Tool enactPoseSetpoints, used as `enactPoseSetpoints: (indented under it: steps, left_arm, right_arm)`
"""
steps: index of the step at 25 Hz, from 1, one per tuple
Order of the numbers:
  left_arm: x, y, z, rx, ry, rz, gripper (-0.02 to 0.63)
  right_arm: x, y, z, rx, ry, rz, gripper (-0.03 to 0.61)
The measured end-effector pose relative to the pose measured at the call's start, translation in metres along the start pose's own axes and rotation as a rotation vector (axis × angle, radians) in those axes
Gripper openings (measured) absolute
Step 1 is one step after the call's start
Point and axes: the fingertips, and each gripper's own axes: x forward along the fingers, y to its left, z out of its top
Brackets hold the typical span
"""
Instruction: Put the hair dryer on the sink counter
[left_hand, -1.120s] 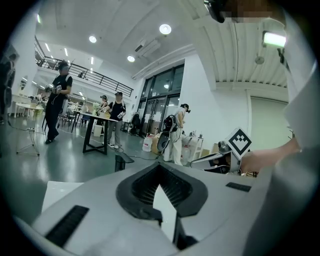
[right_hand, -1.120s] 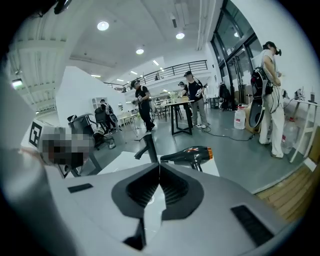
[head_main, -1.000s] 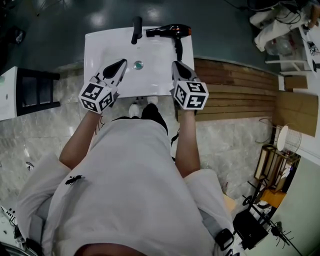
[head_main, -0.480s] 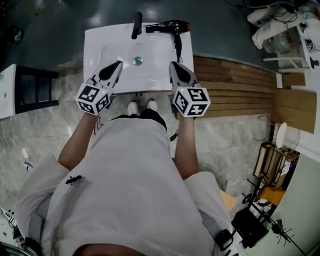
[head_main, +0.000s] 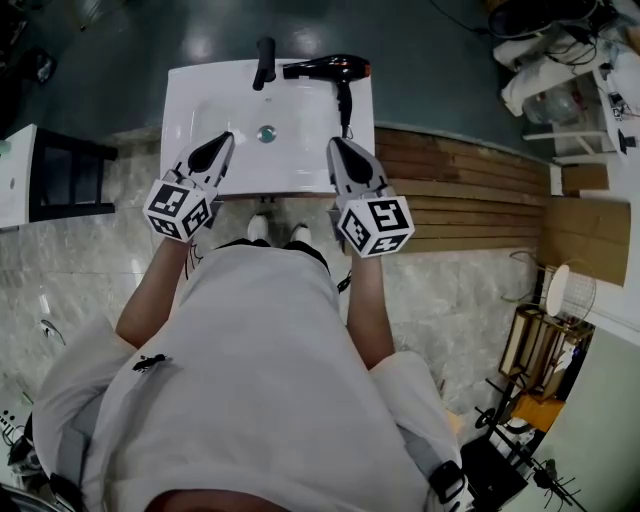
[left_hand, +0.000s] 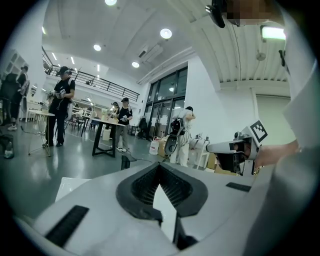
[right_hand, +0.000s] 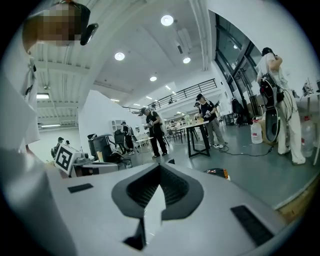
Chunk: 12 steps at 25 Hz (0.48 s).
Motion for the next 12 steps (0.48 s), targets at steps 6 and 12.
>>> enactPoseSetpoints:
  steps: [6, 12]
  left_arm:
    - [0.007, -0.021, 0.008, 0.001, -0.019, 0.035, 0.003]
    - [0.012, -0.045, 0.016, 0.009, -0.031, 0.055, 0.003]
  right_arm:
    - [-0.018, -0.014, 0.013, -0.027, -0.016, 0.044, 0.008]
    - [-0.038, -0.022, 0.025, -0.052, -0.04, 0.078, 0.008]
